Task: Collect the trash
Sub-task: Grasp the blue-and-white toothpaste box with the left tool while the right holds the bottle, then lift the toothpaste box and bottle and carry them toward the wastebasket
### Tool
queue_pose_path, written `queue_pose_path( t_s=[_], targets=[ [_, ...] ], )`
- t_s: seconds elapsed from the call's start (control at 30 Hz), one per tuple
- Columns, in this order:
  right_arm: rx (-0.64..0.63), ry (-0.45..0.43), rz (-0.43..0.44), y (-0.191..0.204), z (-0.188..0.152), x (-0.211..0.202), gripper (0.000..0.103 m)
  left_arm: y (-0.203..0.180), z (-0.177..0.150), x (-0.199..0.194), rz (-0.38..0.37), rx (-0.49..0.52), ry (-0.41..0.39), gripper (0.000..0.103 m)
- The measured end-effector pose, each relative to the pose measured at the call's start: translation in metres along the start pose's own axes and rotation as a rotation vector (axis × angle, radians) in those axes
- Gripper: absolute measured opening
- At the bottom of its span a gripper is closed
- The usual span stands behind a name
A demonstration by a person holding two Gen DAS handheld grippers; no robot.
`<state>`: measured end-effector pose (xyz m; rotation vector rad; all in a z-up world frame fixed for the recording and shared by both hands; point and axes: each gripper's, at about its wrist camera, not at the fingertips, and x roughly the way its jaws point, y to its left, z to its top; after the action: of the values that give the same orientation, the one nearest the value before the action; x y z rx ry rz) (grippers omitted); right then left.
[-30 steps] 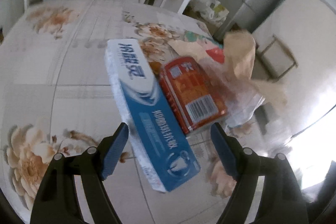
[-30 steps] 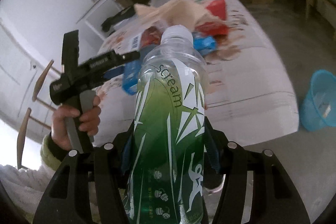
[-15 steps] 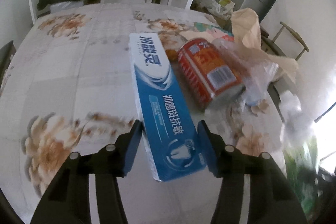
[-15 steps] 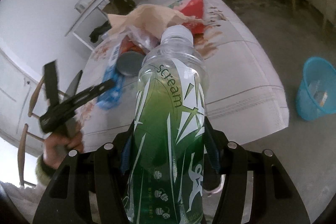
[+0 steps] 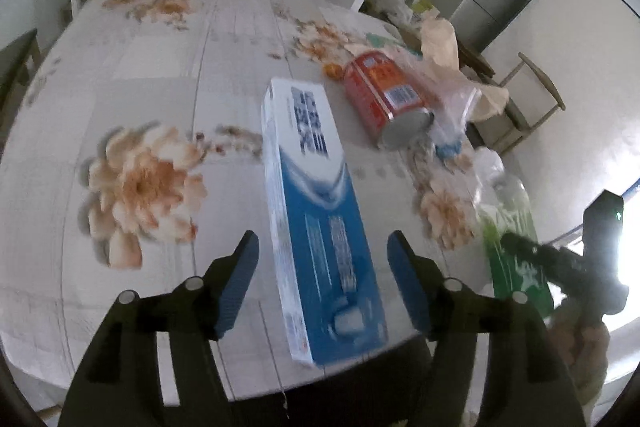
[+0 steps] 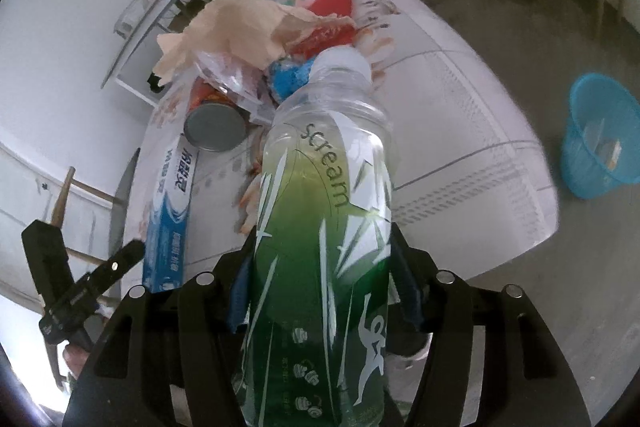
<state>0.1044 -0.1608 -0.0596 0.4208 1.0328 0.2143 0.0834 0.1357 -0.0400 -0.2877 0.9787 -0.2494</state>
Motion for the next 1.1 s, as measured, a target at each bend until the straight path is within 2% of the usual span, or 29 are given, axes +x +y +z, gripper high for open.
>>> queue_pose_path(
  t_s=[0.17,0.37,0.53,0.8,1.1],
  targets=[
    [-0.004,0.010,-0.007,0.002,0.005,0.003,0.062,-0.006,0.024,0.020,0.068,0.040,-0.008,0.066],
    [-0.012,0.011,-0.023,0.005,0.010,0.005,0.064,-0.010,0.038,0.047,0.136,0.081,0.032,0.066],
    [-0.001,0.013,-0.019,0.003,0.009,0.010,0.064,-0.009,0.038,0.053,0.141,0.067,0.043,0.054],
    [0.006,-0.006,-0.005,0.001,0.007,0.010,0.060,-0.007,0.036,0.049,0.134,0.047,0.017,0.050],
    [0.025,-0.025,-0.003,-0.004,0.003,0.004,0.059,-0.018,0.028,0.030,0.141,0.092,-0.043,0.048]
  ],
)
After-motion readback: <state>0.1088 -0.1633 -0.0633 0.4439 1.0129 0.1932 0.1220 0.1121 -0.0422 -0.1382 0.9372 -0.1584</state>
